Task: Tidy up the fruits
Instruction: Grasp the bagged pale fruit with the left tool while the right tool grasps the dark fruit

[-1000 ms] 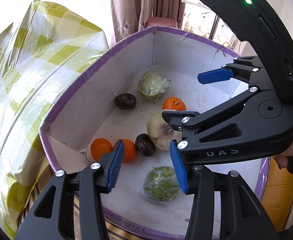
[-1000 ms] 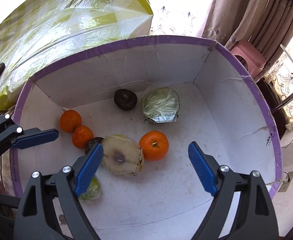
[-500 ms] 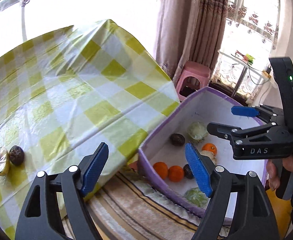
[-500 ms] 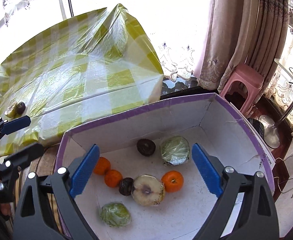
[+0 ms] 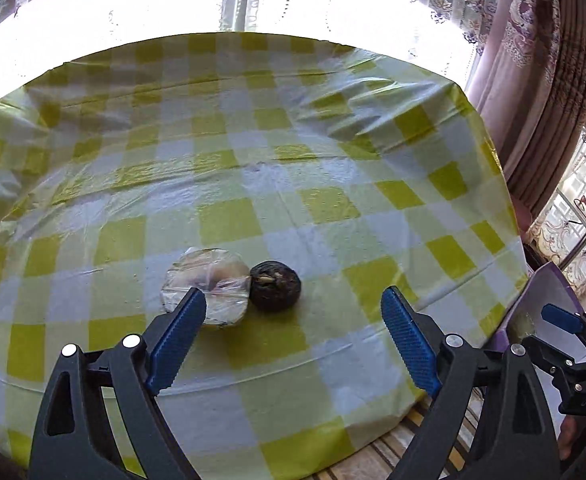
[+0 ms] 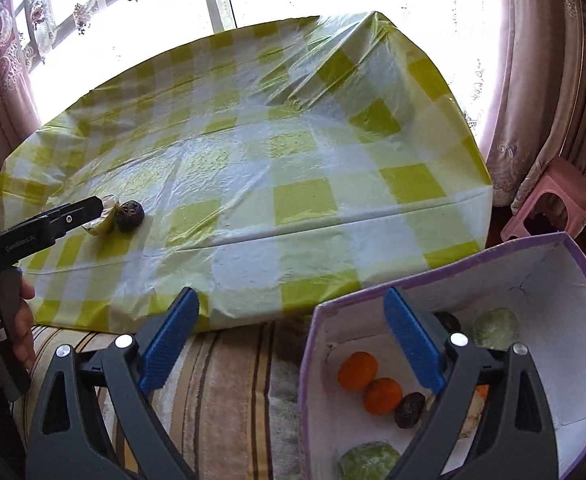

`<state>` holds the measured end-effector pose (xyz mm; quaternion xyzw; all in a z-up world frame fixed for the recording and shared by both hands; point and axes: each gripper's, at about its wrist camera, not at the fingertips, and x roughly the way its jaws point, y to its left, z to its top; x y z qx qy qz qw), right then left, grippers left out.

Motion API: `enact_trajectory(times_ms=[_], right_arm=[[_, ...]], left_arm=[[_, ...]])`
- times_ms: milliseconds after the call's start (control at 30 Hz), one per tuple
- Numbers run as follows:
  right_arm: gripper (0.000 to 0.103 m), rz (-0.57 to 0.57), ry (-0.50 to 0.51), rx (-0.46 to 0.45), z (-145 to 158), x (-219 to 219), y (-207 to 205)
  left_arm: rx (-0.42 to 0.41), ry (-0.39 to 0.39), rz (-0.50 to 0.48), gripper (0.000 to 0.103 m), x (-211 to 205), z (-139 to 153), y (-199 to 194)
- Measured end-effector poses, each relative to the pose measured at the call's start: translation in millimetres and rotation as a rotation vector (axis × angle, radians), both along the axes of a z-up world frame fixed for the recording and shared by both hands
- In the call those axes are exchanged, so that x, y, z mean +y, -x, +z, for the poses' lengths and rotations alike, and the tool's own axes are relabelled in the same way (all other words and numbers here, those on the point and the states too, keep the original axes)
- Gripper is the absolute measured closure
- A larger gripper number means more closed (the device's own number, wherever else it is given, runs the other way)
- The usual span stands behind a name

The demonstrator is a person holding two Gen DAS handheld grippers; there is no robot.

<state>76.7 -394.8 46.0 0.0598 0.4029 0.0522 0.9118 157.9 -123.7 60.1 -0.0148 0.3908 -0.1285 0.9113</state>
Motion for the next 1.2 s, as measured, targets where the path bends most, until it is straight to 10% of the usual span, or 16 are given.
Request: enact_trajectory(times_ms=[333,567,1200], right_arm=[[0.009,0.091,0.001,-0.012,-13.4,73.9,-26.9],[0.009,0.112,0.017,-0.024,-20.8,95.9,-41.9],[0.018,0.196,0.155,-0.054,-28.4,201.5,-106.0]], left_arm=[[0.071,-0.056,0.073,0.018,37.9,-29.2,-29.5],[0.089,-0.068,0.028,0.046,27.7,-38.8,-39.0],[0.031,0.154,0.313,0.047,127.9,-43.7,-0.5]])
